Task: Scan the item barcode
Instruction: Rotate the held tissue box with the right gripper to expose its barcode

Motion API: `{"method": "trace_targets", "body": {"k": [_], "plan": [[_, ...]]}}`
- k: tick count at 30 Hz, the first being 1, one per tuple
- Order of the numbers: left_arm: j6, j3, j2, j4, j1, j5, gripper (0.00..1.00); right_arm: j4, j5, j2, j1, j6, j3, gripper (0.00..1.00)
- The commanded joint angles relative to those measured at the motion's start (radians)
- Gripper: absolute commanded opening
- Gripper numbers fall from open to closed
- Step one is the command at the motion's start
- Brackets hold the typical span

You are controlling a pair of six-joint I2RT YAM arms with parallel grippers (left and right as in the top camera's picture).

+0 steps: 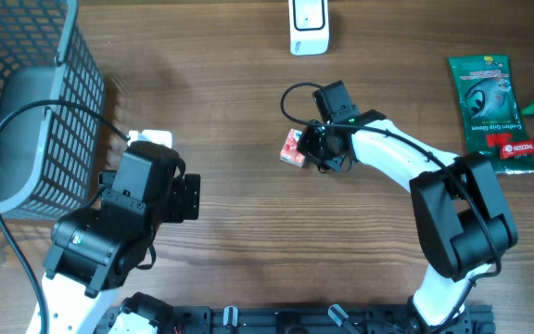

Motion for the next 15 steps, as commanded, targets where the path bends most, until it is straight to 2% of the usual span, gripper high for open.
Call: {"method": "trace_targets", "body": {"k": [1, 3, 6, 10, 13, 15], "plan": [[0.012, 0.000, -0.002, 0.003, -0.001, -0.009, 1.00, -0.011, 0.075, 0.042, -0.002, 0.000, -0.047, 0.26], [0.012, 0.000, -0.002, 0.003, -0.001, -0.009, 1.00, -0.010, 0.074, 0.042, -0.003, -0.003, -0.047, 0.05], [0.012, 0.000, -0.002, 0.003, -0.001, -0.009, 1.00, 0.023, 0.009, 0.042, -0.003, -0.091, -0.046, 0.04], [0.012, 0.000, -0.002, 0.003, -0.001, -0.009, 1.00, 0.111, -0.378, 0.006, -0.063, -0.273, -0.045, 0.04], [0.012, 0.000, -0.002, 0.003, -0.001, -0.009, 1.00, 0.188, -0.851, -0.001, -0.150, -0.528, -0.045, 0.04], [0.012, 0.000, -0.002, 0.003, -0.001, -0.009, 1.00, 0.188, -0.980, -0.001, -0.175, -0.611, -0.045, 0.04]]}}
